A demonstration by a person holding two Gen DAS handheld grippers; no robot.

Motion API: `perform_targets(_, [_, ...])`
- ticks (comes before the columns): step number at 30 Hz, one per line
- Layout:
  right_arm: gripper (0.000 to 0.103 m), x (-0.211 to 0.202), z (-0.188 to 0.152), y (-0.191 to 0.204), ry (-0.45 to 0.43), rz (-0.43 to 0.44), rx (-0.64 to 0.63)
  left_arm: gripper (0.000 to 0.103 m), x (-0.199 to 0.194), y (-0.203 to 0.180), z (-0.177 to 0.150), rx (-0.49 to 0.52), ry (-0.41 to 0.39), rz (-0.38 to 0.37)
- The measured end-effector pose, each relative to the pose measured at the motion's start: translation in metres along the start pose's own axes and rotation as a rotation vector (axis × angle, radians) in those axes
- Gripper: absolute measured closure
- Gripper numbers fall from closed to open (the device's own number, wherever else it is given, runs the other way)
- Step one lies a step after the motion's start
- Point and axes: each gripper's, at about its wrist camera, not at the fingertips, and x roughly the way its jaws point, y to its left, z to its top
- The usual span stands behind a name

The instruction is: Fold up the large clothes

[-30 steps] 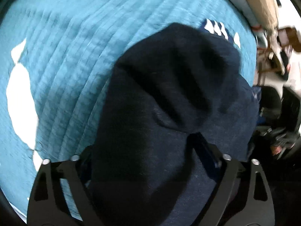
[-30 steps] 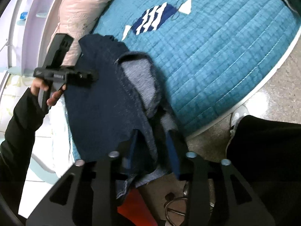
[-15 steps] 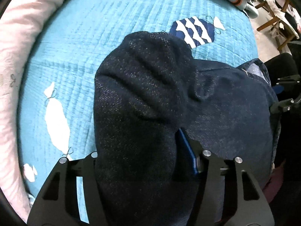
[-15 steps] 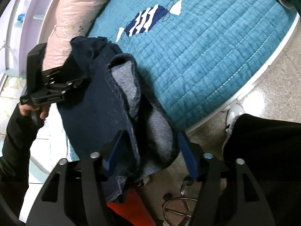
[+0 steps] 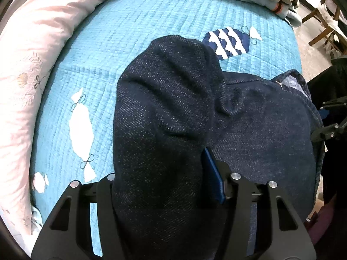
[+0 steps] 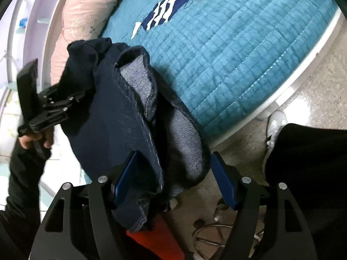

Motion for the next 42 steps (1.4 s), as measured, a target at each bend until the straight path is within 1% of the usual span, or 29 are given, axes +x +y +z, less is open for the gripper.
perform_targets(5, [0.032, 0.018, 0.005, 0.0, 0.002, -0.032, 0.03, 0.048, 0.0, -0.002, 0.005, 0.001, -0.003, 0.002])
perform_targets(7, [0.031, 0.019, 0.005, 0.001, -0.004, -0.043, 0.022, 0.048, 0.003, 0.001, 0.006, -0.001, -0.003, -0.003])
perform_targets(9, [0.031, 0.017, 0.005, 0.002, -0.022, -0.09, -0.001, 0.048, 0.005, 0.003, 0.007, -0.003, -0.003, -0.008])
perform_targets(11, [0.036, 0.017, 0.004, 0.001, -0.009, -0.062, 0.009, 0.047, 0.009, 0.005, 0.008, -0.003, -0.001, -0.012])
perform_targets(13, [0.046, 0.017, 0.003, 0.0, 0.009, -0.057, 0.01, 0.047, 0.01, 0.006, 0.008, -0.005, -0.002, -0.017])
perform_targets(14, [0.049, 0.016, 0.003, -0.001, 0.01, -0.056, 0.011, 0.047, 0.01, 0.006, 0.007, -0.005, -0.004, -0.018])
perform_targets(16, [0.057, 0.015, 0.001, 0.0, 0.016, -0.065, 0.002, 0.047, 0.011, 0.007, 0.007, -0.006, -0.005, -0.02])
perform_targets(17, [0.059, 0.015, -0.001, 0.001, 0.018, -0.074, -0.002, 0.047, 0.011, 0.008, 0.008, -0.007, -0.006, -0.021])
perform_targets(18, [0.065, 0.013, -0.003, 0.002, 0.017, -0.067, -0.006, 0.047, 0.011, 0.008, 0.008, -0.007, -0.005, -0.021])
perform_targets(19, [0.068, 0.013, -0.003, 0.005, 0.022, -0.059, -0.011, 0.047, 0.013, 0.01, 0.008, -0.007, -0.005, -0.022])
perform_targets(21, [0.068, 0.014, -0.006, 0.006, 0.023, -0.057, -0.011, 0.047, 0.014, 0.011, 0.009, -0.011, -0.006, -0.025])
perform_targets(24, [0.068, 0.017, -0.004, 0.002, 0.031, -0.007, 0.021, 0.046, 0.016, 0.013, 0.009, -0.019, -0.006, -0.03])
perform_targets(26, [0.067, 0.016, -0.003, 0.002, 0.037, 0.008, 0.028, 0.046, 0.019, 0.014, 0.009, -0.023, -0.009, -0.031])
perform_targets(27, [0.067, 0.015, -0.002, 0.004, 0.037, 0.01, 0.02, 0.046, 0.019, 0.015, 0.009, -0.025, -0.009, -0.032])
perform_targets(30, [0.067, 0.016, -0.003, 0.014, 0.046, -0.024, -0.031, 0.046, 0.019, 0.015, 0.009, -0.034, -0.015, -0.033])
perform_targets(32, [0.078, 0.018, -0.004, 0.021, 0.043, -0.051, -0.065, 0.045, 0.019, 0.015, 0.009, -0.045, -0.022, -0.031])
perform_targets(33, [0.085, 0.017, -0.005, 0.024, 0.041, -0.056, -0.077, 0.045, 0.019, 0.015, 0.009, -0.056, -0.025, -0.022])
perform_targets(34, [0.089, 0.013, -0.006, 0.03, 0.028, -0.076, -0.107, 0.045, 0.018, 0.013, 0.009, -0.06, -0.027, -0.009])
perform_targets(36, [0.092, 0.008, -0.009, 0.039, 0.012, -0.103, -0.151, 0.046, 0.015, 0.005, 0.009, -0.057, -0.029, 0.039])
perform_targets(39, [0.094, -0.003, -0.014, 0.054, -0.02, -0.108, -0.196, 0.05, 0.007, -0.001, 0.011, -0.074, -0.025, 0.083])
perform_targets(42, [0.094, -0.016, -0.02, 0.07, -0.046, -0.097, -0.235, 0.054, -0.001, -0.005, 0.012, -0.095, -0.023, 0.104])
